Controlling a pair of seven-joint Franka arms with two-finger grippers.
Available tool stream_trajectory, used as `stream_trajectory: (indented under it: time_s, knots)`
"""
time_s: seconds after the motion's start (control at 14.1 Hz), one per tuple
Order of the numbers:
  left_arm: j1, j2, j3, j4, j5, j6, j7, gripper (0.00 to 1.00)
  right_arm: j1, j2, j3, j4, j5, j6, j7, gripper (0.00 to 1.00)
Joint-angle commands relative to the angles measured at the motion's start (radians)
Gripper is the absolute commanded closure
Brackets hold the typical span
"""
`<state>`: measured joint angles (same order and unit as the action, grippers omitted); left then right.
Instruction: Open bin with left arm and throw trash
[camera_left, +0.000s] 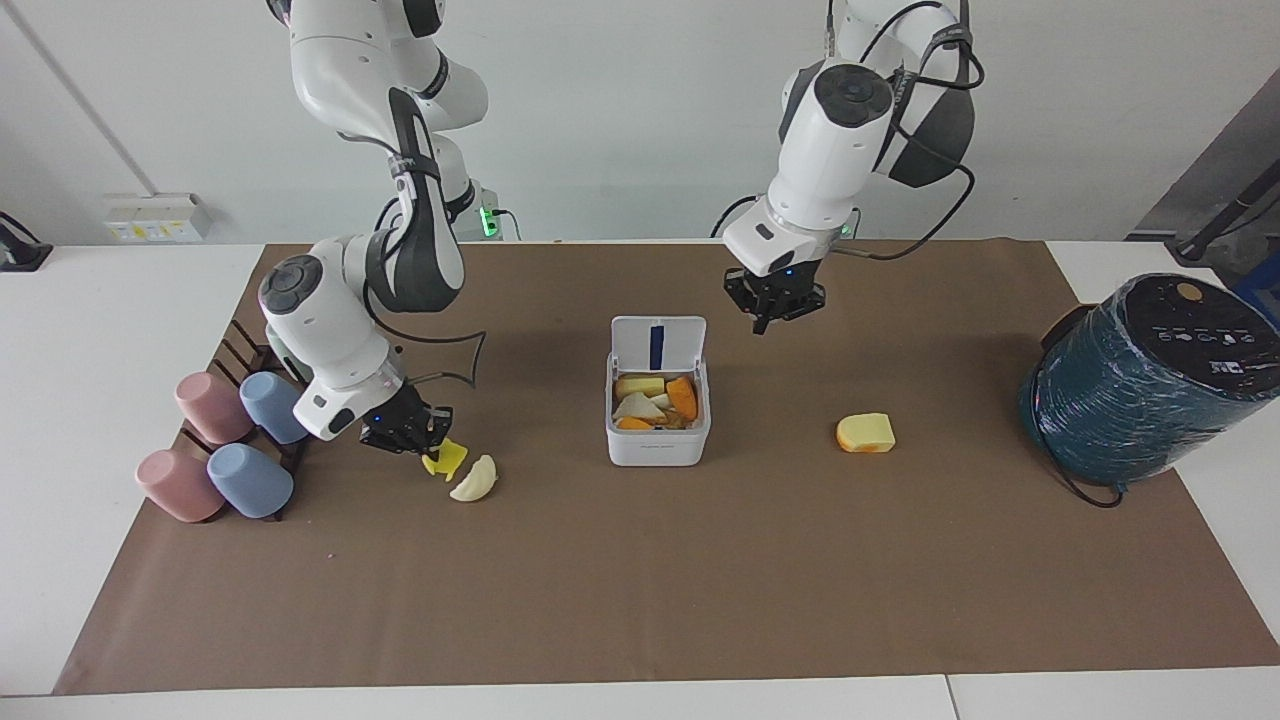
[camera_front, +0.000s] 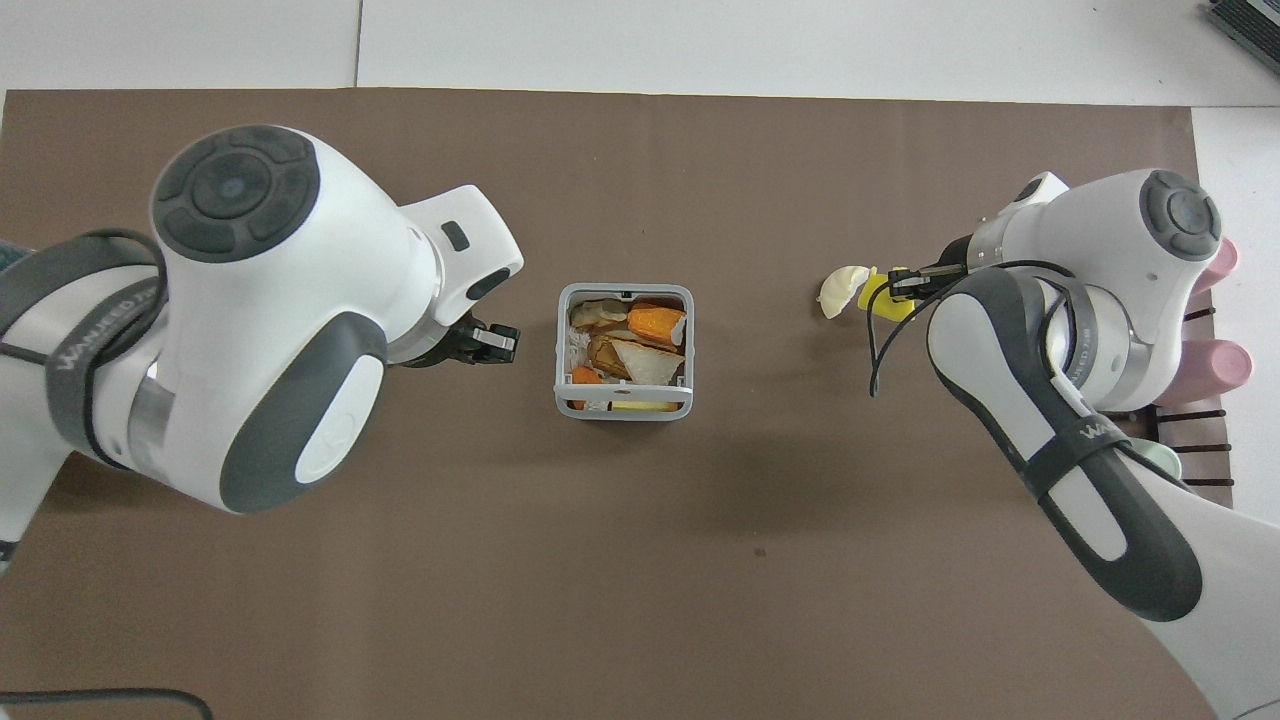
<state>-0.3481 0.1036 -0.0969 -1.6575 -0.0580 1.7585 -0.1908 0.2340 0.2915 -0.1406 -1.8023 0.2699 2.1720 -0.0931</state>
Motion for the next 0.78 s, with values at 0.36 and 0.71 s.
stream_trajectory:
  time_s: [0.36, 0.71]
  knots:
    - [0.221, -0.093, -0.006, -0.03, 0.001, -0.045, 0.08, 0.0, 0.232, -0.014, 0.019, 0.209, 0.035, -0.108, 0.61, 1.0]
    - [0.313, -0.105, -0.004, -0.019, 0.001, -0.047, 0.148, 0.0, 0.35, 0.017, 0.021, 0.164, 0.037, 0.005, 0.737, 1.0]
